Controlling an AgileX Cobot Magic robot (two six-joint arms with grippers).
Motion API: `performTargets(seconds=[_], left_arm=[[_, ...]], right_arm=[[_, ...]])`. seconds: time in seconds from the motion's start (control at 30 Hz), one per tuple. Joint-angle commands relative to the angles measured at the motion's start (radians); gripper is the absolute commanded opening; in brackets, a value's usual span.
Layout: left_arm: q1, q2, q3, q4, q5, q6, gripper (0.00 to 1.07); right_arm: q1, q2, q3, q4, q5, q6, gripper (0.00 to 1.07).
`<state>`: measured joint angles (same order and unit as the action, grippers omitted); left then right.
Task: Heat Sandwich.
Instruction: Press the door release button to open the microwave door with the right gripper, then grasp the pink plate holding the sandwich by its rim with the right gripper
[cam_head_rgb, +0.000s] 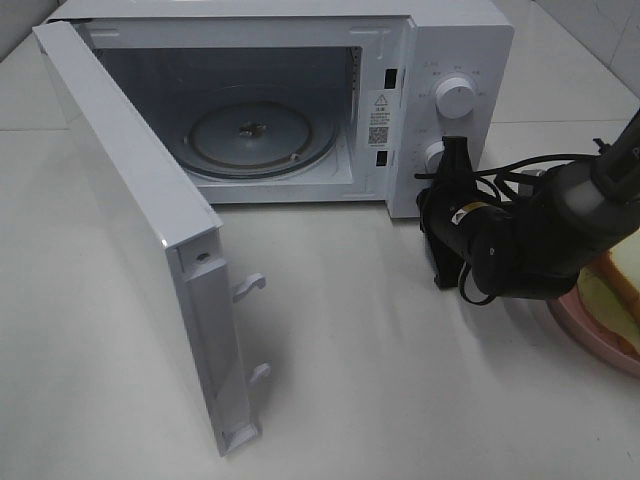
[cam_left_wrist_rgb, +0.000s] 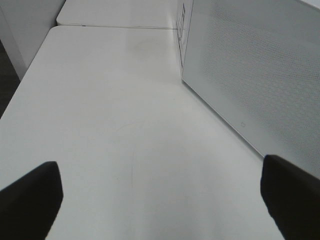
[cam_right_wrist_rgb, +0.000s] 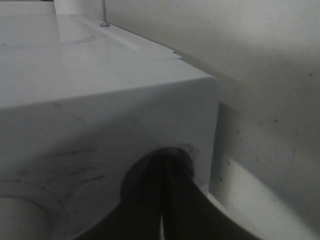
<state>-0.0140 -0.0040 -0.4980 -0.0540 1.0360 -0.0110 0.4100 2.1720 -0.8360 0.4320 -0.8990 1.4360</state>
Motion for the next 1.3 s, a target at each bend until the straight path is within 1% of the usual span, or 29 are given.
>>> performTargets(seconds=[0.03,0.2,0.37,0.47,0.63,0.9,0.93,1.07,1.1,1.17,1.27,1.3], left_arm=[[0.003,-0.029,0.002,-0.002,-0.002,0.001,1.01],[0.003,-0.029,0.002,-0.002,-0.002,0.001,1.01],[0.003,-0.029,0.002,-0.002,-0.002,0.001,1.01],[0.003,-0.029,0.002,-0.002,-0.002,0.001,1.01],[0.003,-0.029,0.002,-0.002,-0.002,0.001,1.01],[0.003,-0.029,0.002,-0.002,-0.002,0.001,1.01],[0.003,-0.029,0.002,-0.002,-0.002,0.001,1.01],[0.003,-0.029,0.002,-0.002,-0.002,0.001,1.01],[0.003,-0.029,0.002,-0.002,-0.002,0.001,1.01],[0.003,-0.029,0.002,-0.002,-0.002,0.001,1.01],[0.003,-0.029,0.002,-0.002,-0.002,0.001,1.01],[0.003,-0.029,0.002,-0.002,-0.002,0.001,1.01]], right_arm=[[-0.038,0.011,-0.084,-0.027,-0.115,-0.014,0.00],[-0.038,0.006,-0.083,-0.030,-0.093,-0.024,0.00],[-0.038,-0.023,-0.081,-0.037,-0.011,-0.068,0.00],[-0.038,-0.050,-0.056,-0.037,0.008,-0.092,0.00],[-0.038,-0.072,-0.004,-0.038,0.032,-0.090,0.00],[-0.038,-0.138,0.087,-0.086,0.096,-0.091,0.01],[-0.038,-0.158,0.115,-0.110,0.106,-0.095,0.01],[-0.038,-0.194,0.149,-0.160,0.148,-0.095,0.01],[-0.038,-0.228,0.176,-0.175,0.182,-0.110,0.01],[-0.038,-0.241,0.192,-0.176,0.186,-0.120,0.01],[-0.038,-0.307,0.249,-0.175,0.188,-0.161,0.01],[-0.038,-0.307,0.249,-0.175,0.188,-0.161,0.01]])
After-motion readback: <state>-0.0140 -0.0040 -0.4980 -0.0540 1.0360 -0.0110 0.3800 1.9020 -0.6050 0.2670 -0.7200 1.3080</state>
